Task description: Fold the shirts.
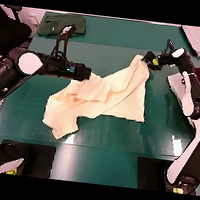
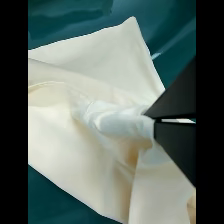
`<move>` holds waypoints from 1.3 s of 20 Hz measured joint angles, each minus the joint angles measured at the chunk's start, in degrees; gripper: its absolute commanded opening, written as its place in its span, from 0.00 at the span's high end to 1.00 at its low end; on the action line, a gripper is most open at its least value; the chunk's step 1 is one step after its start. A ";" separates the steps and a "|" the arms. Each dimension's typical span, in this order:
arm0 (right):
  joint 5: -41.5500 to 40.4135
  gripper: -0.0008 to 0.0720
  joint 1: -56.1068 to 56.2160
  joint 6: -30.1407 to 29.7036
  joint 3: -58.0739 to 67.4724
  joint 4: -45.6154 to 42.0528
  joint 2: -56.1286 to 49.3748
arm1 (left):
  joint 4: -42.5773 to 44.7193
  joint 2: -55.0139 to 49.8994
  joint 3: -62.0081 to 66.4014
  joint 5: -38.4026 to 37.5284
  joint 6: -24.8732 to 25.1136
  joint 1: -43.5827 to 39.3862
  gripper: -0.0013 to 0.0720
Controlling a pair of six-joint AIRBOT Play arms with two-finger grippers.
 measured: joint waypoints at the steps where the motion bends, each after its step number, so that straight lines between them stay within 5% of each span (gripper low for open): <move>1: -0.55 0.62 0.48 -0.33 0.00 0.17 -0.28 | 0.00 0.00 0.00 0.20 0.00 0.00 0.95; 4: -2.97 0.96 1.11 -2.19 0.00 2.78 -0.59 | 0.15 0.00 0.00 0.42 -0.15 0.00 0.96; 11: -3.61 0.97 -0.07 -11.56 -0.68 9.73 7.45 | 5.01 0.39 2.25 0.48 -4.31 8.41 0.95; 18: -2.80 0.97 -2.05 -19.93 -13.94 1.25 41.00 | 6.01 3.10 18.10 -1.03 -6.03 25.70 0.96; 26: -2.58 0.97 -2.34 -17.66 -27.17 -11.02 78.42 | 2.08 3.78 42.58 -14.64 -0.94 29.29 0.95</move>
